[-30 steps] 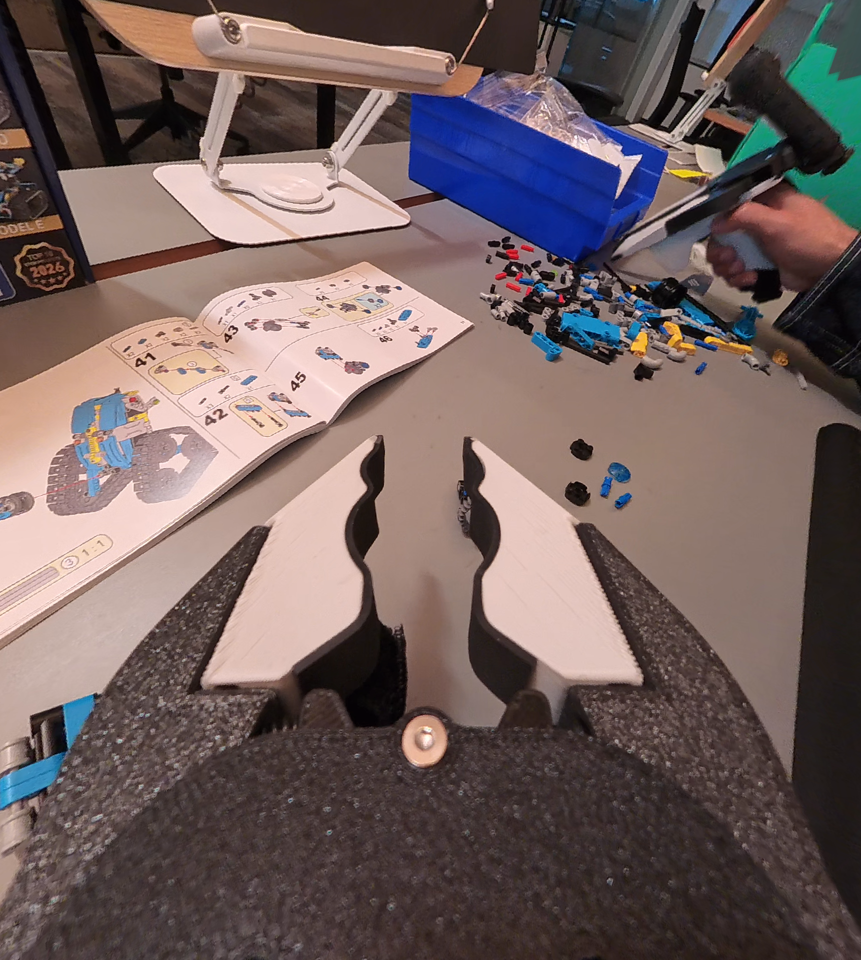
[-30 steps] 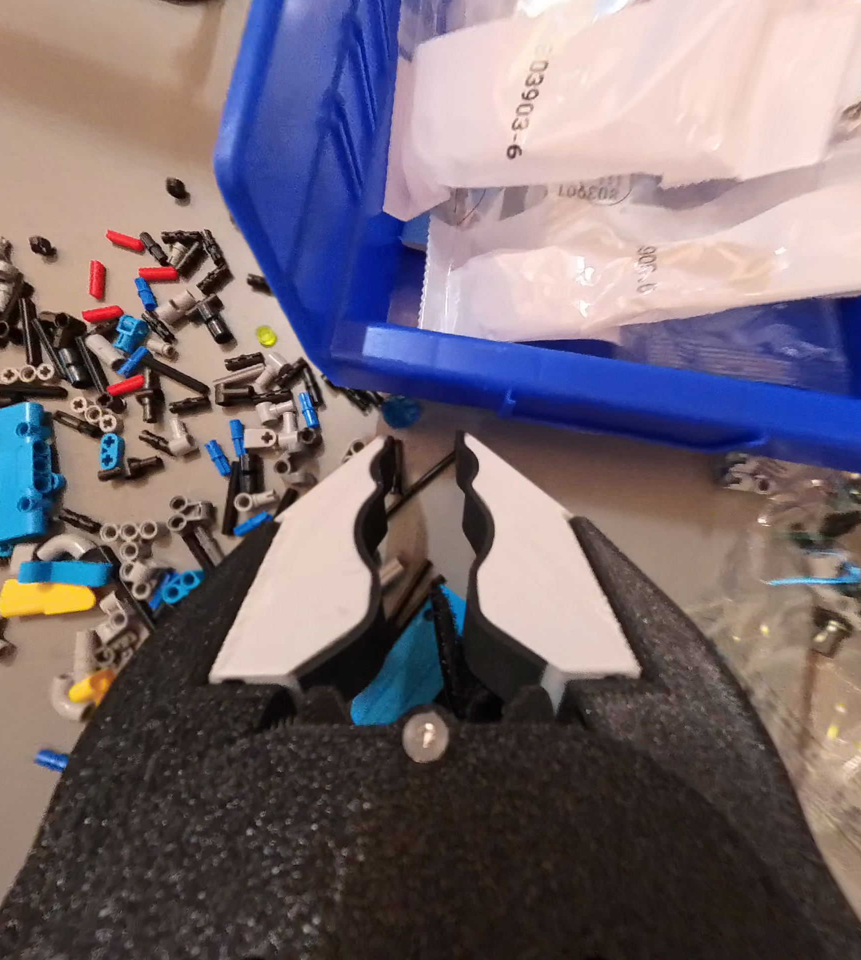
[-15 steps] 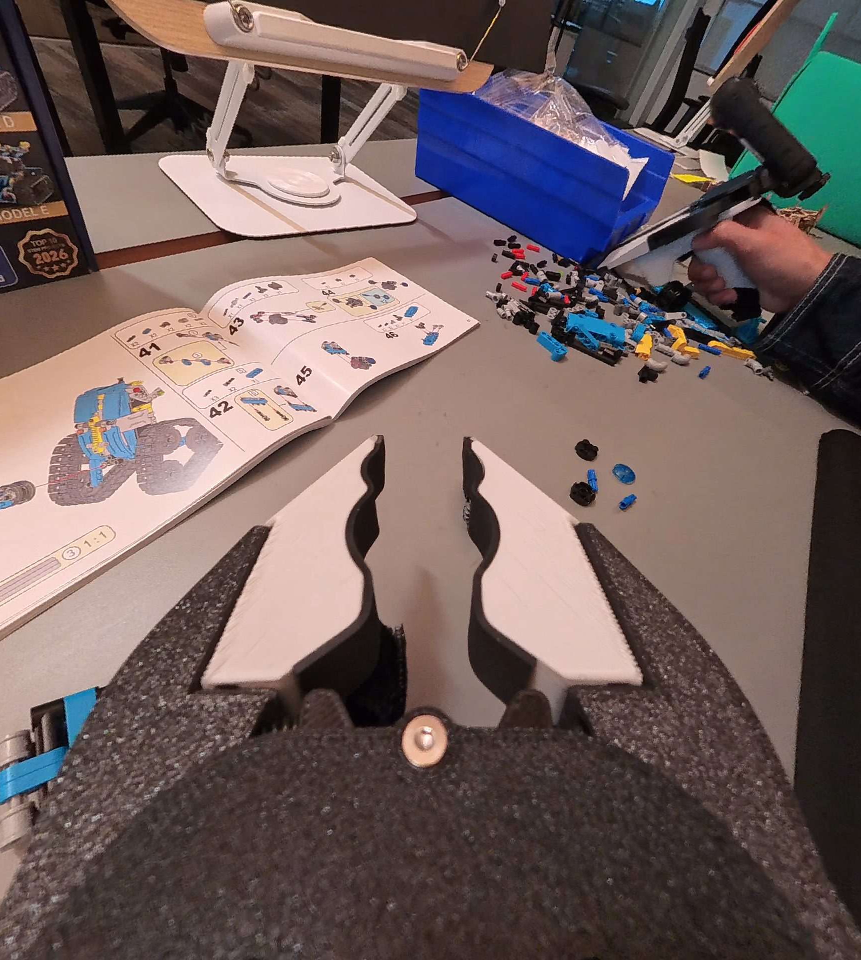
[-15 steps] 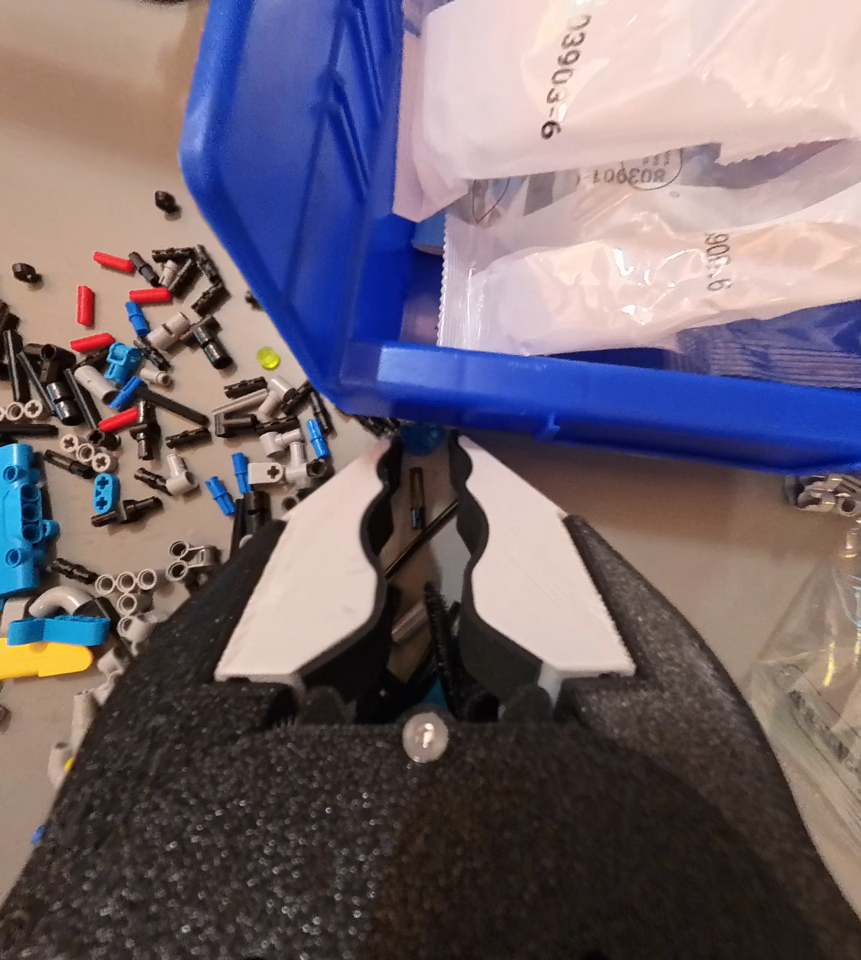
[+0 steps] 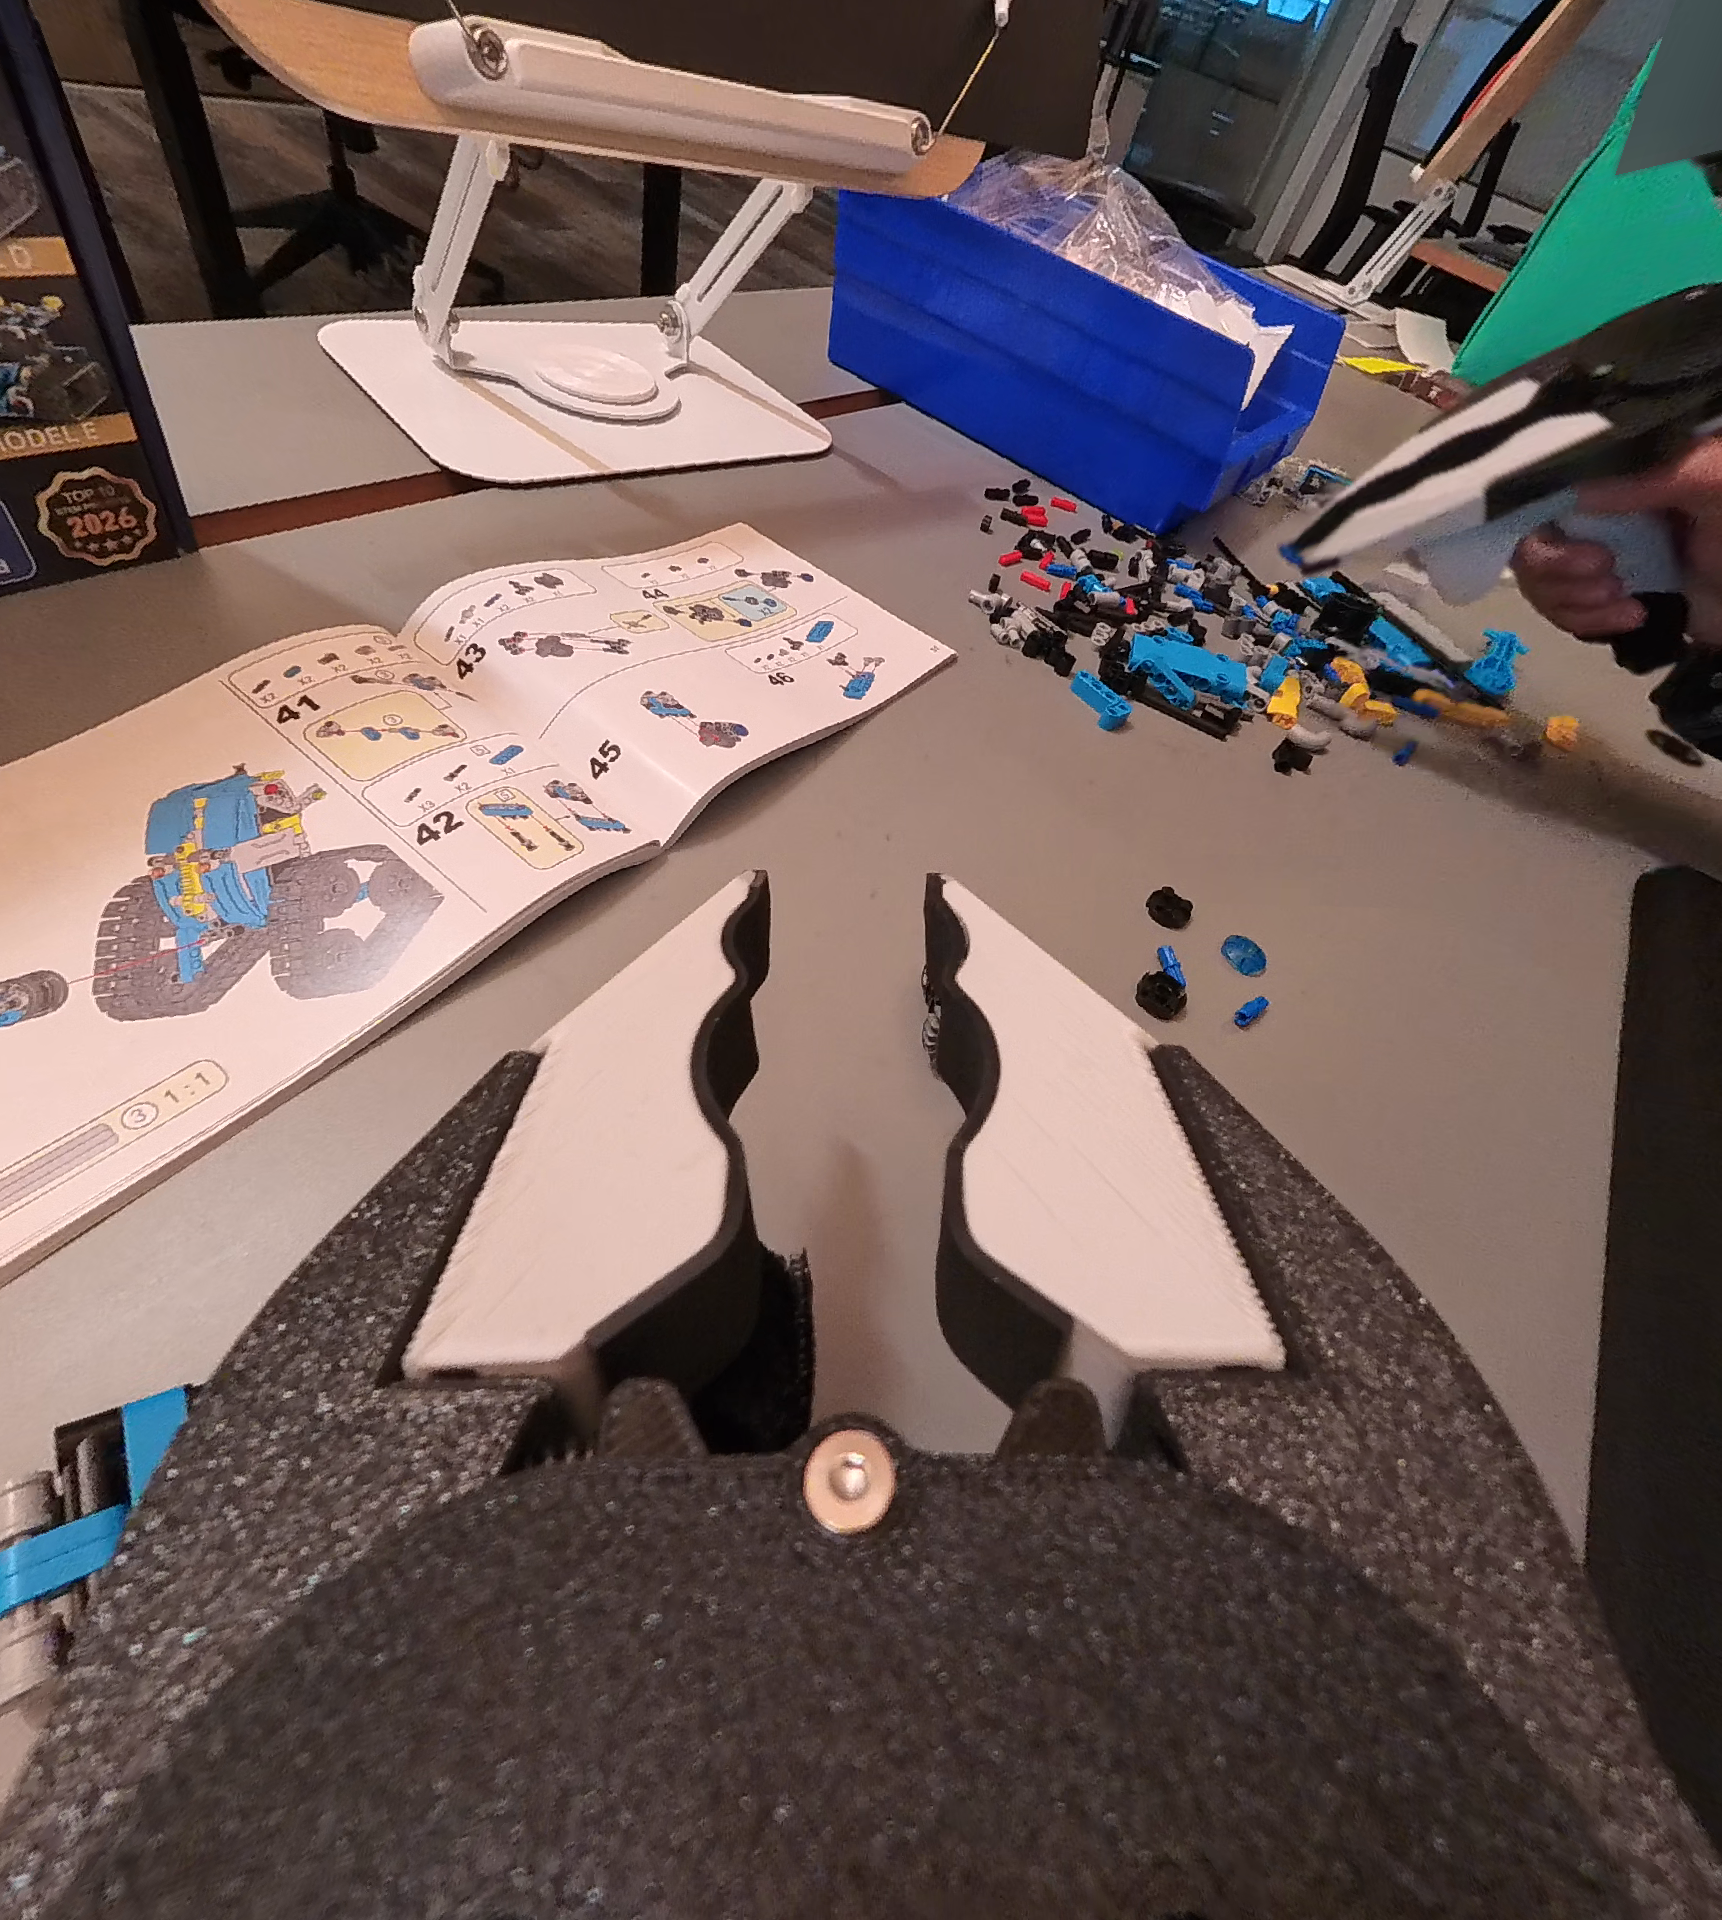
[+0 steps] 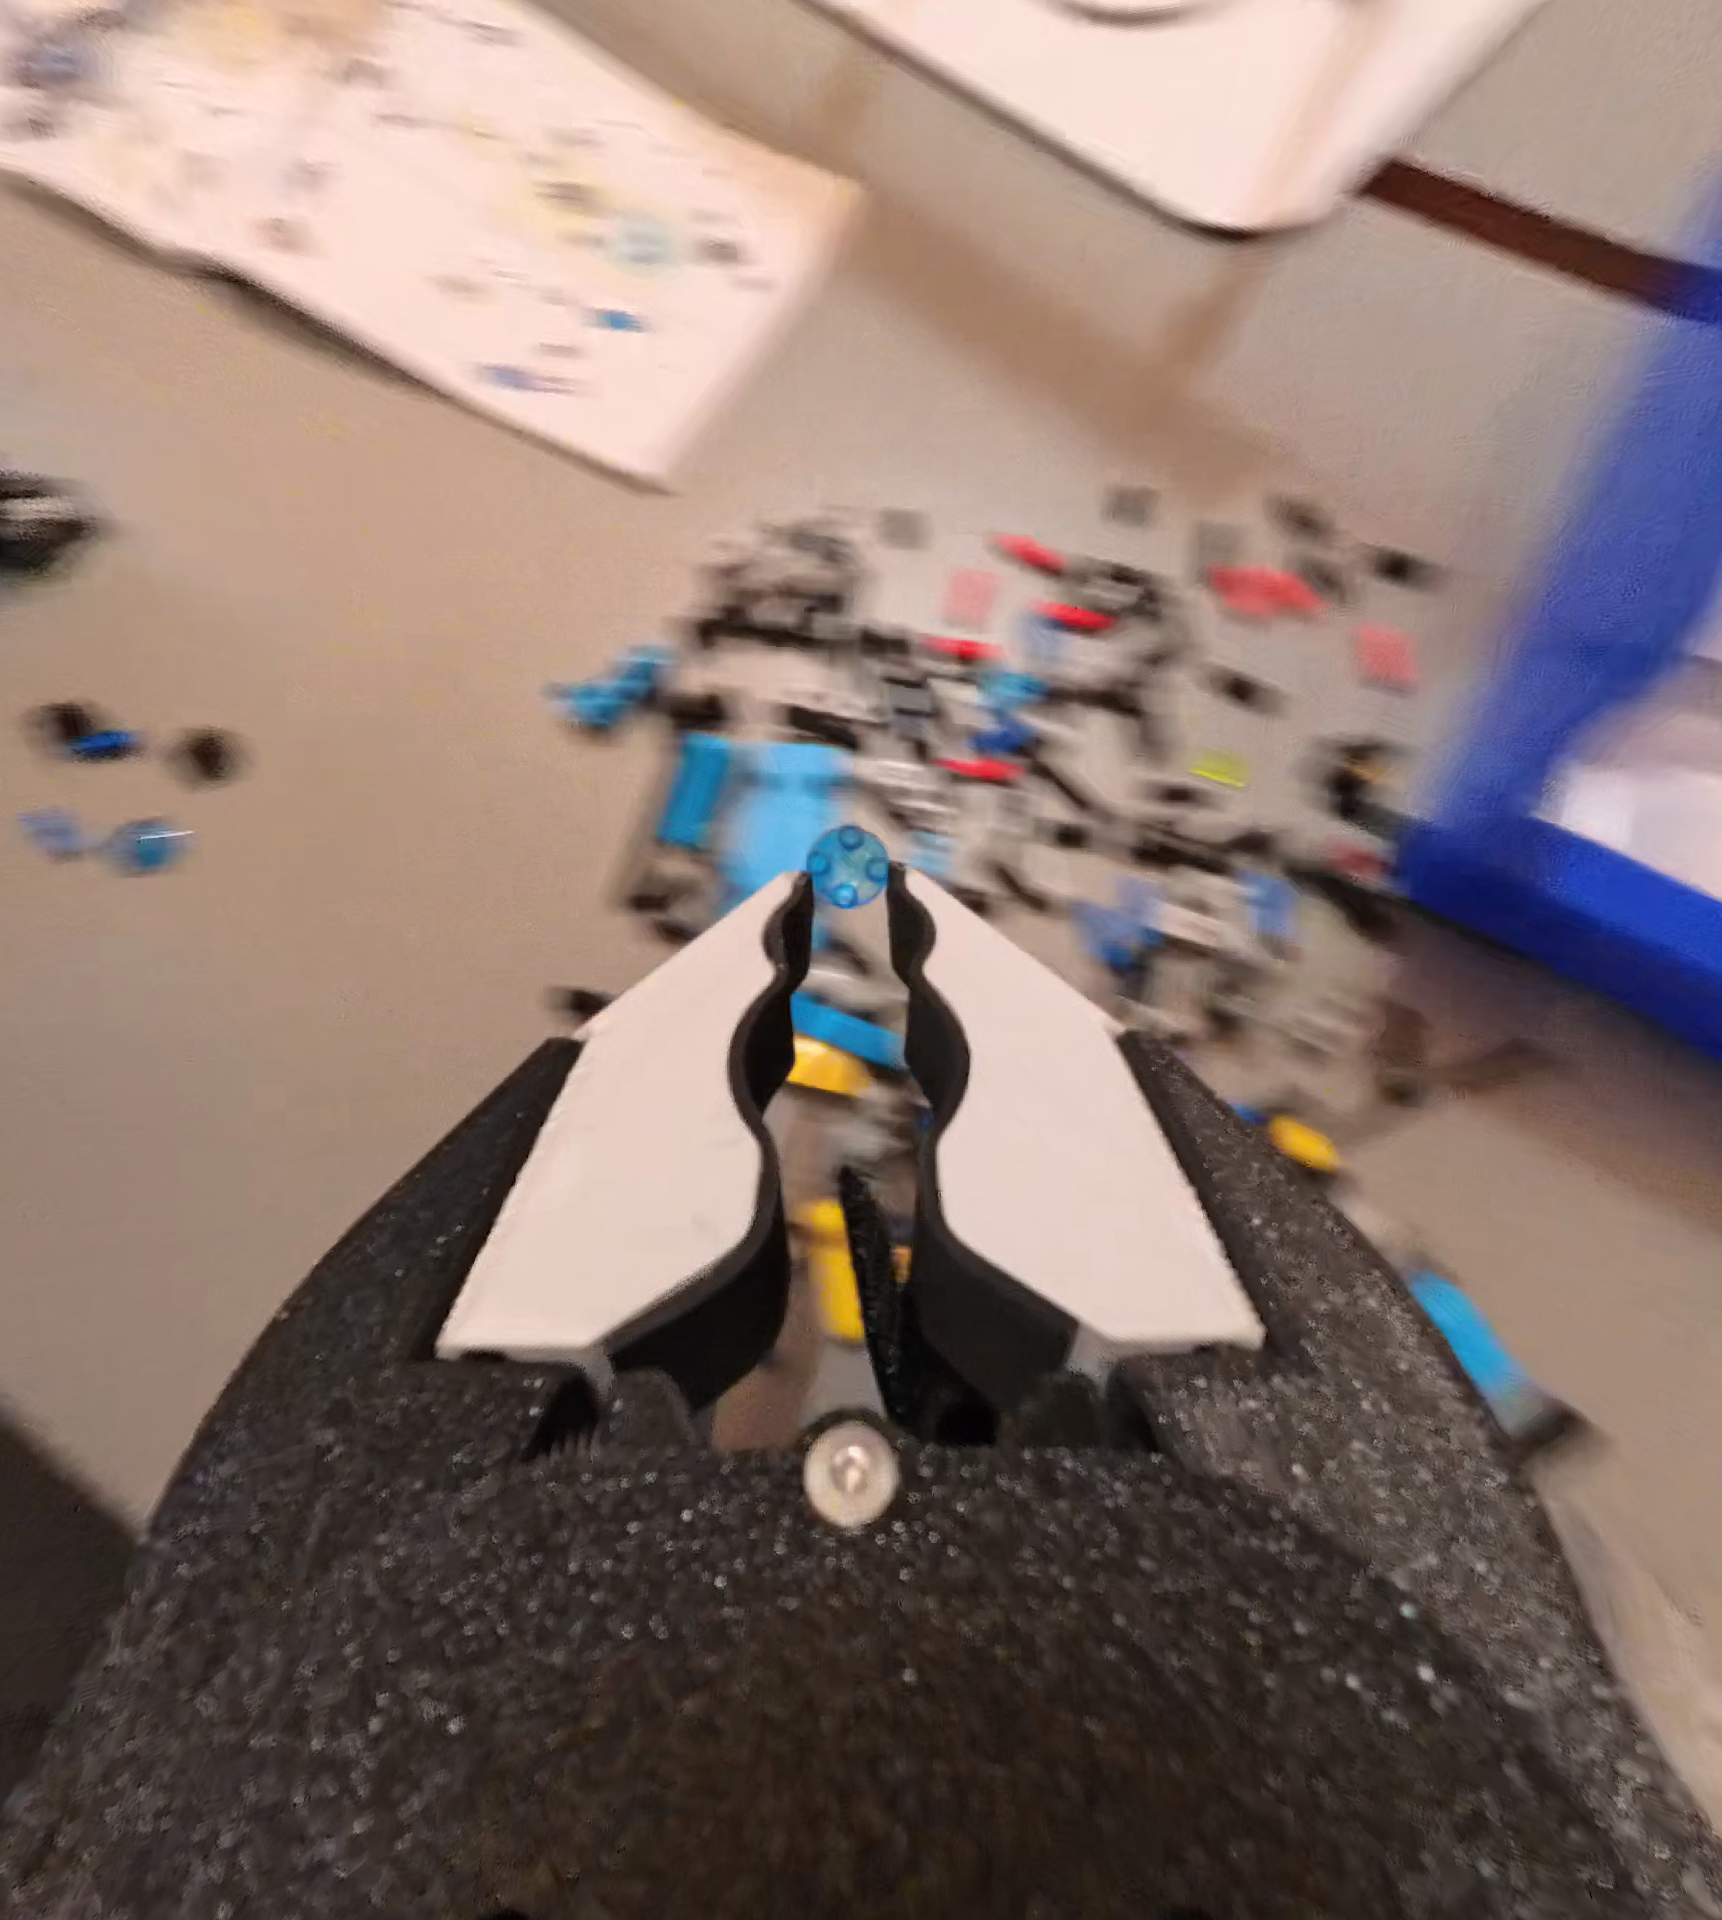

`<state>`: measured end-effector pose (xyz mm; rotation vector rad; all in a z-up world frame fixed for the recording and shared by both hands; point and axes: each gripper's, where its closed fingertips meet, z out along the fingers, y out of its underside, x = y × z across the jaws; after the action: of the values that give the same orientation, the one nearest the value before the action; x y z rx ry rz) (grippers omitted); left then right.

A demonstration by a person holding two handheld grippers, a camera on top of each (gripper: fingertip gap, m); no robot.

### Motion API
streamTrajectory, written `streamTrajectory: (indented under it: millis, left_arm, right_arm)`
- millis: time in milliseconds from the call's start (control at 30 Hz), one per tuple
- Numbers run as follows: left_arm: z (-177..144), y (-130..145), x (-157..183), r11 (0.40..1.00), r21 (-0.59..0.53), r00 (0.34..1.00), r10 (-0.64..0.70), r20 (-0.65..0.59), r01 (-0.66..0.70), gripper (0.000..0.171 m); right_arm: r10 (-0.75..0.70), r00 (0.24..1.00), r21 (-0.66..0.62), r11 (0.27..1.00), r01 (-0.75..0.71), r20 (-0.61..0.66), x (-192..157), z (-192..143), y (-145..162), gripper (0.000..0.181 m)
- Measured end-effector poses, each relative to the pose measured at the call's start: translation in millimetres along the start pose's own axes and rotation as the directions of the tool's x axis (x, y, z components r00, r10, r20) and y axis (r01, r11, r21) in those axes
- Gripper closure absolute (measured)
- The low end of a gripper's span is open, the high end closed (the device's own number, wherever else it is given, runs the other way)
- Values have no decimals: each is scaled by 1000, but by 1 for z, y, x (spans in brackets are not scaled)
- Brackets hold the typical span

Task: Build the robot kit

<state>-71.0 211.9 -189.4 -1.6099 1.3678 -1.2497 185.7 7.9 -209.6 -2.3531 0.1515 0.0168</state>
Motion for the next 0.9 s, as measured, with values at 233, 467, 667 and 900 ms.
streamTrajectory:
  millis: [233, 467, 667, 900]
  left_arm:
    - [-3, -1, 1, 1000, -5, 1000, 20, 22, -20, 142]
    - [-3, 5, 7, 999, -31, 1000, 24, 20, -24, 142]
    - [-1, 11, -1, 998, -63, 997, 28, 70, -24, 142]
    - [-3, 6, -4, 992, -16, 992, -125, -11, 125, 142]
  right_arm:
    - [-212, 870, -71, 960, 270, 446, -172, 58, 20, 167]
    - [-290, 884, -79, 937, 340, 366, -168, 74, 19, 163]
    - [-68, 950, 37, 998, 59, 306, -137, 63, -32, 154]
    - [297, 935, 192, 923, -333, 193, -102, 99, -69, 152]
